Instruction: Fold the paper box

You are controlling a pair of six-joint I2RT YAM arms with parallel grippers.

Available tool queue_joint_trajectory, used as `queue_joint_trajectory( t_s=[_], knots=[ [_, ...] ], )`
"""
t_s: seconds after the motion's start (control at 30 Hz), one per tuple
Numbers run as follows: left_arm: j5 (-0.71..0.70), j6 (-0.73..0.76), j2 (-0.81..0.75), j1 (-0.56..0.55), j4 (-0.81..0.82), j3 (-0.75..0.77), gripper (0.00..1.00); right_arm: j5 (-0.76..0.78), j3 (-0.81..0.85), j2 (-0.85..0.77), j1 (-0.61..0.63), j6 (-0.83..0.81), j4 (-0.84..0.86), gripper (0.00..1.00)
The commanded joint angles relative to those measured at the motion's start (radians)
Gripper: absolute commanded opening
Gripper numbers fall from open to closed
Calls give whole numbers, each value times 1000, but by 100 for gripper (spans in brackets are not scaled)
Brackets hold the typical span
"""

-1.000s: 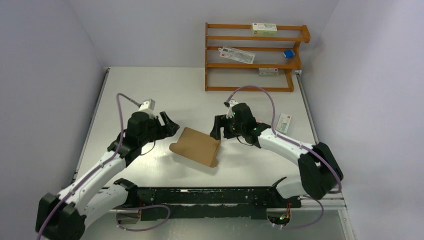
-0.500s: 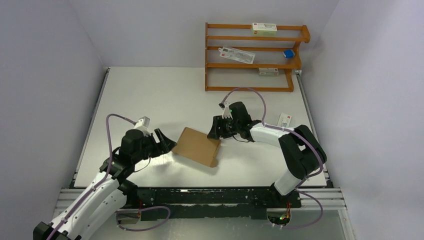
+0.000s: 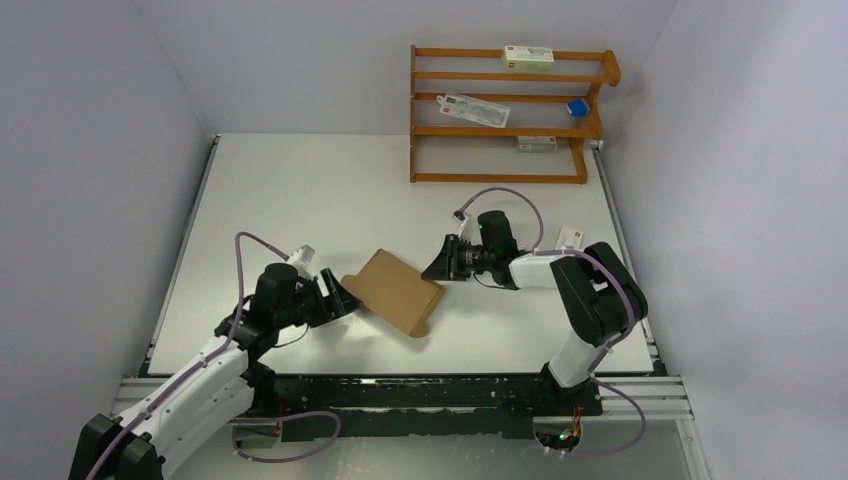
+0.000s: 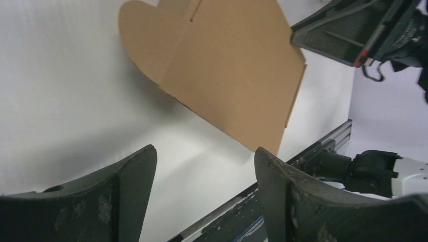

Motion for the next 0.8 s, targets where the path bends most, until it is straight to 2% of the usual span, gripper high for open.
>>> queue_joint_trajectory(
  t_s=[0.0, 0.17, 0.4, 0.77],
  knots=[
    [50, -47, 20, -7, 124, -10, 76, -90, -68, 63, -30, 86, 99, 22],
    [46, -86, 53, -20, 208, -24, 76, -154, -106, 113, -65, 145, 203, 18],
    [10, -169, 114, -47, 363, -42, 76, -154, -123, 131, -71, 149, 224, 15],
    [-43, -225, 352, -126, 584, -5, 76, -167, -154, 196, -73, 170, 300, 13]
  ],
)
